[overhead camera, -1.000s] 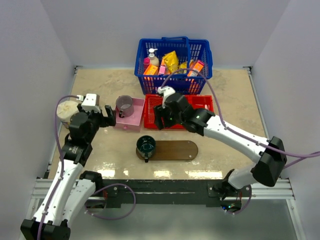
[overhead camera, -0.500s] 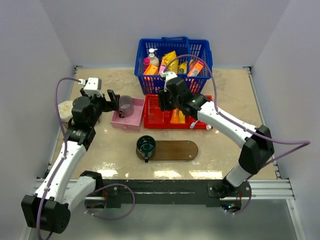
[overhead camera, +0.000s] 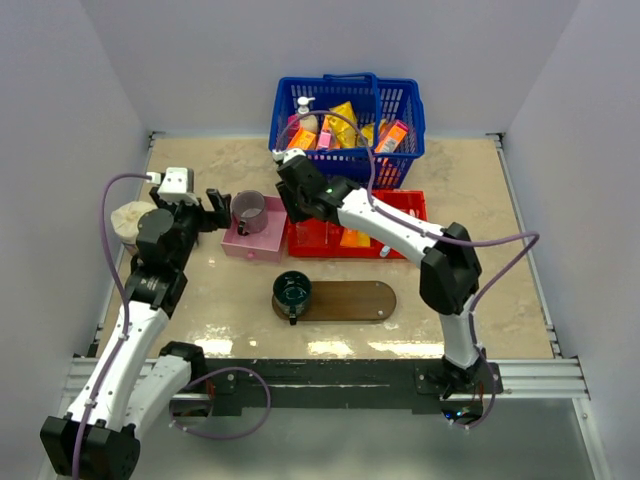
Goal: Prepare toiletry sets of a toothbrush and toothpaste on the tray
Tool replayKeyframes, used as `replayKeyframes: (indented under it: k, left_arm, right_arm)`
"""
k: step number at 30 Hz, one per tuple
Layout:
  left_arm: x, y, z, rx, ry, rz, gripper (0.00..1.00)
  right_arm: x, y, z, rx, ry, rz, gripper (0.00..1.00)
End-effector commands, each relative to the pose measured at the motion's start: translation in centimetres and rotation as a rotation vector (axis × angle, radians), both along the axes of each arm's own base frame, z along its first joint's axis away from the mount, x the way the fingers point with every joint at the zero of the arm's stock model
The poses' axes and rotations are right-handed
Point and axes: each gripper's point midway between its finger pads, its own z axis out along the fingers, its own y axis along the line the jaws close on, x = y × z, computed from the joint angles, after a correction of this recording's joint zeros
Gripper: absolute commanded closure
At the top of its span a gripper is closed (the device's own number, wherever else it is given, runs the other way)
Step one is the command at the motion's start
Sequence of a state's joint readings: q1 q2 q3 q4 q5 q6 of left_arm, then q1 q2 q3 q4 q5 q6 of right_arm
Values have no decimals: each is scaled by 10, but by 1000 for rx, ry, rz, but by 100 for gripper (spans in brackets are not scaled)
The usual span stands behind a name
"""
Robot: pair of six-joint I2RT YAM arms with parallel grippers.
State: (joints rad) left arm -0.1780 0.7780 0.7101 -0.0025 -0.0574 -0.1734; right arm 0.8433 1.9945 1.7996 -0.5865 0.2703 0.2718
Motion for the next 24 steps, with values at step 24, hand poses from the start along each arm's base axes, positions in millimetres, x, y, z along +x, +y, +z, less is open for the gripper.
replayKeyframes:
  k: [24]
  left_arm:
    - [2,-2,9,-1,-31,-7,11]
  right_arm:
    - [26,9,-26,-124,-13,-76,65]
